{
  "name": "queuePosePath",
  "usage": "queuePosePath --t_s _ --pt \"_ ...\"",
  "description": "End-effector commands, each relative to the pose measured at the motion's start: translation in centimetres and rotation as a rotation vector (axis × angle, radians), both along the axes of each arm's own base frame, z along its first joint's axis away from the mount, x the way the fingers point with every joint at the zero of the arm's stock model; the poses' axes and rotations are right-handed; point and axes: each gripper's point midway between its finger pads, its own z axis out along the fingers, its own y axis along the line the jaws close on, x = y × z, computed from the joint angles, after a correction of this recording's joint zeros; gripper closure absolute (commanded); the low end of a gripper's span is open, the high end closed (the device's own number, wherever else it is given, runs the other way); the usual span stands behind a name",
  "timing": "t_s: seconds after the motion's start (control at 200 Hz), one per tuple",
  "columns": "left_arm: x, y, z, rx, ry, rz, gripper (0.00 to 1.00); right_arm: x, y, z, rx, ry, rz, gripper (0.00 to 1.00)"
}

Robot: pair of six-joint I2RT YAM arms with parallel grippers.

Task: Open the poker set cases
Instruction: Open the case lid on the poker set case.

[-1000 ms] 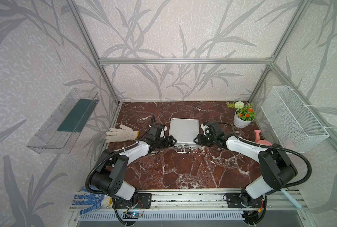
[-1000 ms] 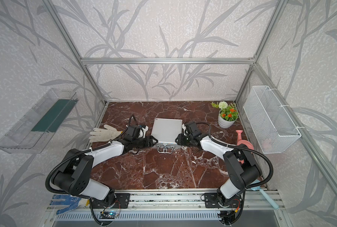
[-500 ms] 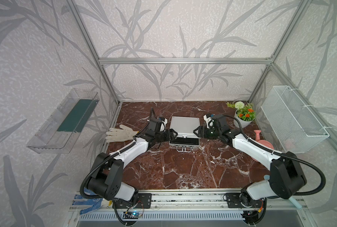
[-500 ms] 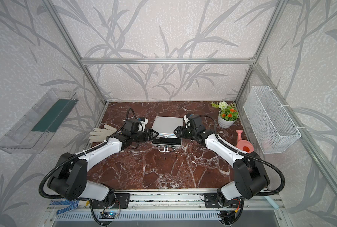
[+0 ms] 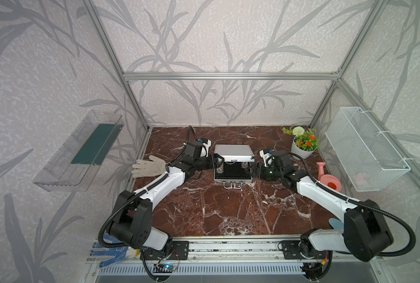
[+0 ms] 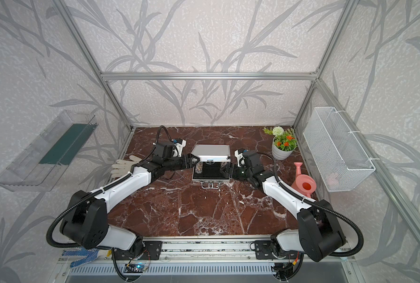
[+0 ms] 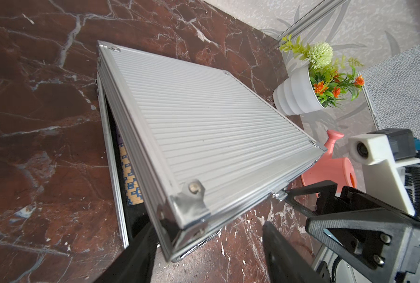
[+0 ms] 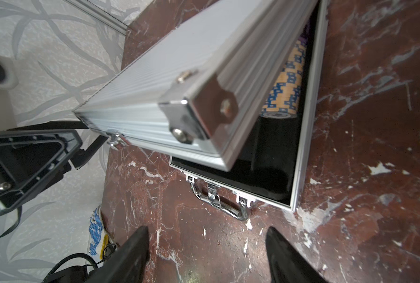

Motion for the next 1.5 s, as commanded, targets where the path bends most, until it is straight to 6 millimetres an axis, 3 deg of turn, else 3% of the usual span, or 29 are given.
queuePosePath --t_s 0.0,0.25,0.47,0.62,0.65,0.82,1.21,1.5 --pt "1.1 -0.7 2.5 -0.020 -0.074 -0.038 0.31 1.9 1.6 2.7 0.077 -0.082 0.025 0.29" --pt "2.0 -1.0 3.3 -0.036 -0.085 -0.043 0.31 6.0 4.2 3.9 0.177 -0.106 0.029 0.35" --pt "2.5 -1.2 3.7 -0.046 -0.095 -0.046 0.31 9.3 5.4 5.3 0.191 -0.159 0.016 0.37" --pt "2.4 -1.2 5.9 -0.048 -0.140 -0.057 0.26 10.5 5.8 6.5 0.202 -0.189 0.010 0.38" --pt "2.3 -1.2 6.6 -0.047 -0.154 -0.061 0.26 10.9 5.9 5.2 0.191 -0.165 0.009 0.39" --pt "1.5 -0.6 8.9 -0.020 -0.198 -0.073 0.25 12.6 6.3 4.3 0.186 -0.151 0.003 0.40" --pt "-1.1 2.0 5.5 0.025 -0.127 -0.006 0.25 17.0 6.5 4.9 0.156 -0.184 -0.004 0.41" --pt "-1.7 3.0 5.0 0.050 -0.122 0.012 0.25 19.7 6.8 5.2 0.168 -0.199 -0.027 0.37"
